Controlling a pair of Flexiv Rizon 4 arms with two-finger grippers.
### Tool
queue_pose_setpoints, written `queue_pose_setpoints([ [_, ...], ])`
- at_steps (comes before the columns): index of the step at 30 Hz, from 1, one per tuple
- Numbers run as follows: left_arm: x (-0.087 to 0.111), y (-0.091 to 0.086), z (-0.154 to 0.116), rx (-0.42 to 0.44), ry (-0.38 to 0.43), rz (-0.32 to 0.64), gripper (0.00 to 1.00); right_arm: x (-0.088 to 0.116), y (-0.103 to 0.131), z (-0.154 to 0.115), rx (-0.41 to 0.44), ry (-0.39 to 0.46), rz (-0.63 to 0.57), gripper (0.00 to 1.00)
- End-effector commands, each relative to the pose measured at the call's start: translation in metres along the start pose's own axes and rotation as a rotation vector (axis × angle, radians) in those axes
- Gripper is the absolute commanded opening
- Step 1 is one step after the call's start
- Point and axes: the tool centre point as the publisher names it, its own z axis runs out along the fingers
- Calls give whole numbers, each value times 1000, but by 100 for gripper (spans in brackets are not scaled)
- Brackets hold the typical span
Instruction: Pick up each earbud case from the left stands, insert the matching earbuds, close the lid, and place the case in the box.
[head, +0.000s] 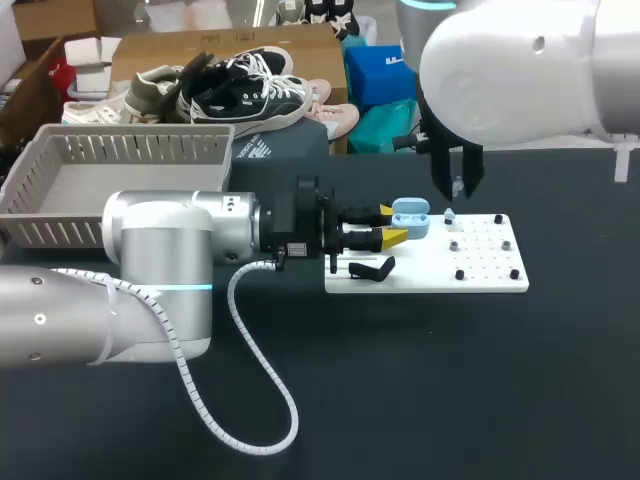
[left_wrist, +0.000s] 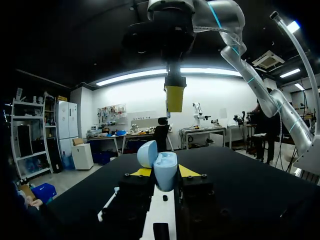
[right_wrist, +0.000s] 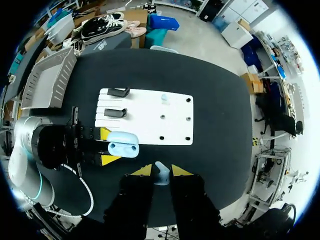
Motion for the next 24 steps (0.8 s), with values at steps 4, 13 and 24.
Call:
queue_pose_setpoints([
  [4,0,-1,0,-5,0,1,0,3,13,3,2,24,11,0],
  [13,0,-1,0,-5,0,1,0,3,13,3,2,24,11,0],
  [24,0,-1,0,-5,0,1,0,0,17,-3,-42,72,133,0],
])
